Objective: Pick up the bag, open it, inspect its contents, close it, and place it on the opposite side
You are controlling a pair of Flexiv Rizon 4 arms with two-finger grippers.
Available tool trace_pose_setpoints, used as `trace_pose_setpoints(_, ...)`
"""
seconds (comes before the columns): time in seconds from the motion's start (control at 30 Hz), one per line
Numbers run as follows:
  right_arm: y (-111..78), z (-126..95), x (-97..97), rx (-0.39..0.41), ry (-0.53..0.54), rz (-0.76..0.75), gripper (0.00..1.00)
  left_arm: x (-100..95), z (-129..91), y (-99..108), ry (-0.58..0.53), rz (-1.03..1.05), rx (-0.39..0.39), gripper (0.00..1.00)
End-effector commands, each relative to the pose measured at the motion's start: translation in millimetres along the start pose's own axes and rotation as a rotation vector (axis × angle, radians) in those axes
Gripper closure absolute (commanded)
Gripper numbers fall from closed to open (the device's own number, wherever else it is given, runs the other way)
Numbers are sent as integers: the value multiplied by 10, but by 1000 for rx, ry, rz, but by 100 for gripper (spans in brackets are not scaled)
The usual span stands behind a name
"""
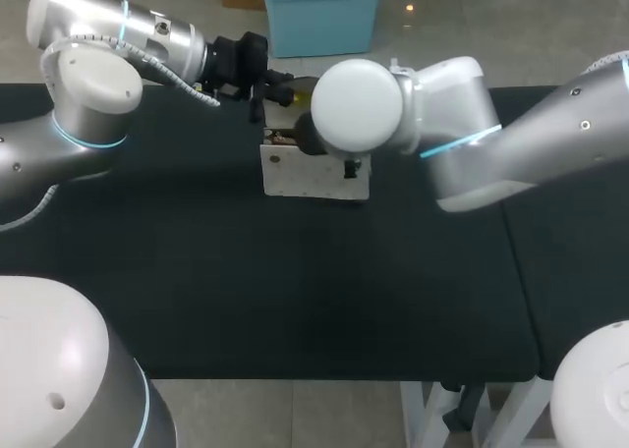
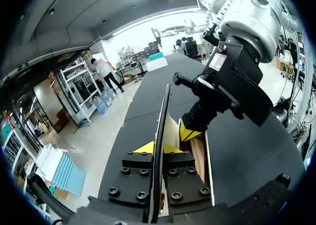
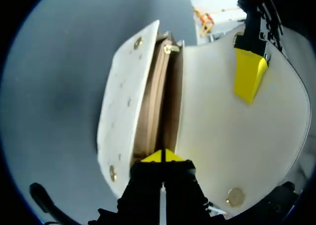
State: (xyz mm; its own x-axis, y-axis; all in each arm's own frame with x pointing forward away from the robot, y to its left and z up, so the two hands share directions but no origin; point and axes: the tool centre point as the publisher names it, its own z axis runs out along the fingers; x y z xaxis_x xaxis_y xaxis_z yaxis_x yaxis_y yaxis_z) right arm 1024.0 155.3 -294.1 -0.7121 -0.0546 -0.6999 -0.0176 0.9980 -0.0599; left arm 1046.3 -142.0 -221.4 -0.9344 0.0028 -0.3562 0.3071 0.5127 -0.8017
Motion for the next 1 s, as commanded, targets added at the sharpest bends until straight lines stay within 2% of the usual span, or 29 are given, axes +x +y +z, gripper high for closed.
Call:
trace_pose_setpoints(0.03,104,81,-24,0,3,-7,100,7,-10,-20,-4,2,7,100)
trace_pose_setpoints(0.33,213,117,44,-15,45,-29,100,23,-28,-30,-26,-5,19,100)
trace_pose_setpoints(0.57,86,292,164,45,112,6,100,40,-62,-17,-36,-8,37,100)
trace_pose_setpoints(0.73,47,358,184,40,147,46,100,54,-71,-14,-23,-1,56,100)
trace_pose_setpoints(0.83,56,378,190,29,161,53,40,69,-61,-14,-20,12,60,100)
trace_pose_setpoints(0.87,63,380,192,28,162,53,0,71,-58,-12,-20,14,59,100)
trace_pose_setpoints(1.0,68,384,196,26,168,57,0,74,-61,2,-20,24,67,100)
